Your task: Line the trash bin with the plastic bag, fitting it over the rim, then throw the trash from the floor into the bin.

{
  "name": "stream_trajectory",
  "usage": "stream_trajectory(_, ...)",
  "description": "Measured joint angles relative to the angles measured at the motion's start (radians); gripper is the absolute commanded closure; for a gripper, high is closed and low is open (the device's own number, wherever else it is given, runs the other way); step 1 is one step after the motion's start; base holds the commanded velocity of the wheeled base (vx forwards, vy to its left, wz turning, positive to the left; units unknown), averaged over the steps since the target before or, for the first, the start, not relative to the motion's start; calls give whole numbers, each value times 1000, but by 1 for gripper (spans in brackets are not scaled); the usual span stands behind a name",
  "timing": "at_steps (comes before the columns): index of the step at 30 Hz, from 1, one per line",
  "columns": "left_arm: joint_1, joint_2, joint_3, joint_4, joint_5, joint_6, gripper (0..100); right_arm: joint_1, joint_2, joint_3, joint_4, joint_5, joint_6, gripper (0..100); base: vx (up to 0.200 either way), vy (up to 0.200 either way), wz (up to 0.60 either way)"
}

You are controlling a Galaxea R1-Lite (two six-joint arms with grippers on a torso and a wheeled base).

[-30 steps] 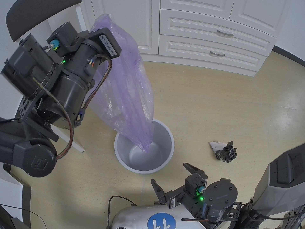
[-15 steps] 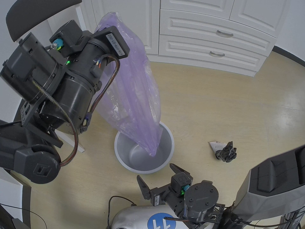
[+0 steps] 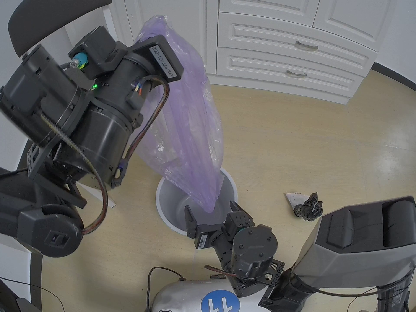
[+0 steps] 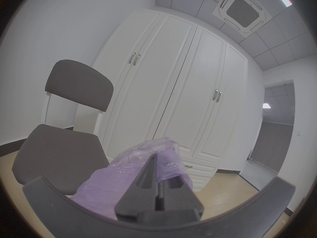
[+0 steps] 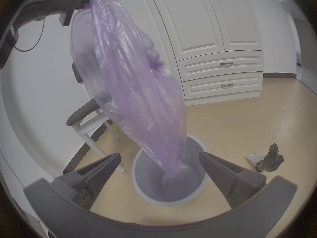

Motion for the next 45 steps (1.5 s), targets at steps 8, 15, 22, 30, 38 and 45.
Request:
stream_trajectory(8, -11, -4, 7, -17, 0, 3, 100, -21, 37, -89, 0, -41, 14, 0, 0, 0, 0)
stream_trajectory(15, -27, -3, 17, -69, 9, 45, 100, -28, 85, -146, 0, -78, 25, 0, 0, 0, 0)
stream_trajectory(22, -33, -1, 22, -96, 14, 67, 100, -54, 122, -215, 0, -134, 16, 0, 0, 0, 0)
stream_trajectory(30, -36, -1, 32, -98, 14, 69, 100, -111, 90, -229, 0, -135, 5, 0, 0, 0, 0)
stream_trajectory(38, -36, -8, 37, -98, 14, 70, 100, -220, 48, -256, 0, -128, -5, 0, 0, 0, 0)
stream_trajectory(45, -36, -30, 39, -99, 14, 70, 100, -295, 19, -291, 2, -116, 2, 0, 0, 0, 0)
